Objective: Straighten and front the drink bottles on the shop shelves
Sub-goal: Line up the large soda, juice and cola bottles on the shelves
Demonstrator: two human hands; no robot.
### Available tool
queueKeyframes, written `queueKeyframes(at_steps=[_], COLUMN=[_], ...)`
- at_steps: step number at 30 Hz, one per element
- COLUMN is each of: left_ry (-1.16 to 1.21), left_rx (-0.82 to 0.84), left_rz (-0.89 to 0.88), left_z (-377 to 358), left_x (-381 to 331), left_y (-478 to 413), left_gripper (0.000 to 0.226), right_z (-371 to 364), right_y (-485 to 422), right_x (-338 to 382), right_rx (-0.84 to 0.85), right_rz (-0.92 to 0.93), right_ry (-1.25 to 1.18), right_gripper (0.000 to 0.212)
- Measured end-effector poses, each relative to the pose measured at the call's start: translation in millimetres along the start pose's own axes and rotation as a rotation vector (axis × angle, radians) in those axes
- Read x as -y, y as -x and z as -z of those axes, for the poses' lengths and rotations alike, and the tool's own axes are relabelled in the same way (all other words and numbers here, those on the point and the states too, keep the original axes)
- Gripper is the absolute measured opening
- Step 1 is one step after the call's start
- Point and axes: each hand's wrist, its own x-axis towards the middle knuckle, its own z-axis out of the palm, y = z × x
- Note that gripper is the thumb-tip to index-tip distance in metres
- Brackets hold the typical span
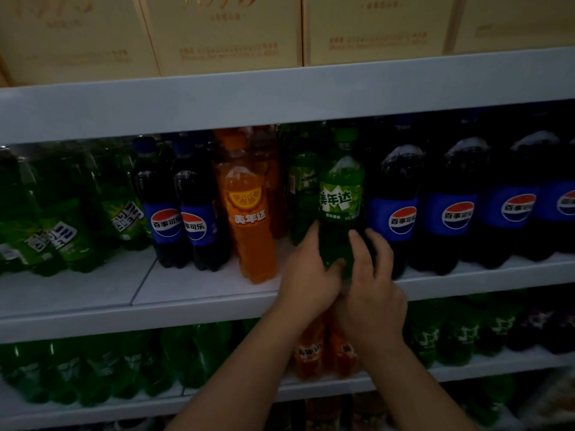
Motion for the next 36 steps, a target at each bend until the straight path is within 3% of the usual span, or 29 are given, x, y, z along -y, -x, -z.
queueKeyframes(at_steps=[6,9,15,18,21,25,30,36], left_ry=[-0.077,-0.09,-0.078,0.106,0.396,0.621,0.438,0.32], left_rx=[-0.096,-0.164,-0.146,-0.304,-0.418,-0.338,-0.347,-0.501], left_rz=[0.075,0.068,0.044,0.025,0.159,0.358,0.333,0.276], left_z=[-12.9,-18.0,-5.8,1.7,-2.6,-9.6,-14.3,-23.5], left_x=[8.2,9.0,6.6,1.5,-6.9,-15.2,-1.7,6.2], left_y=[-8.3,-9.4,-9.9,-12.8,-28.3,-58.1,-72.1,-66.4], left_gripper=[0.072,0.075,0.081,0.052,0.043,0.04,0.023,0.033], right_z=[14.9,17.6,22.3,25.1,27.7,30.8,34.7,33.4], right_y=[-8.7,-16.7,-24.4,-28.5,-32.0,-33.3,-33.8,-34.9], right_x=[-38.8,-42.8,-44.9,-46.1,-45.4,-44.0,-47.9,-48.6], right_rx=[-0.109,-0.134,-0.138,-0.154,-0.168,-0.16,-0.133,-0.077], right_rz=[0.183,0.189,0.22,0.226,0.234,0.256,0.28,0.304], right_ry=[-0.094,-0.094,-0.152,-0.209,-0.246,-0.261,-0.275,-0.289], right_gripper=[0.036,0.029,0.022,0.02,0.019,0.018,0.017,0.021])
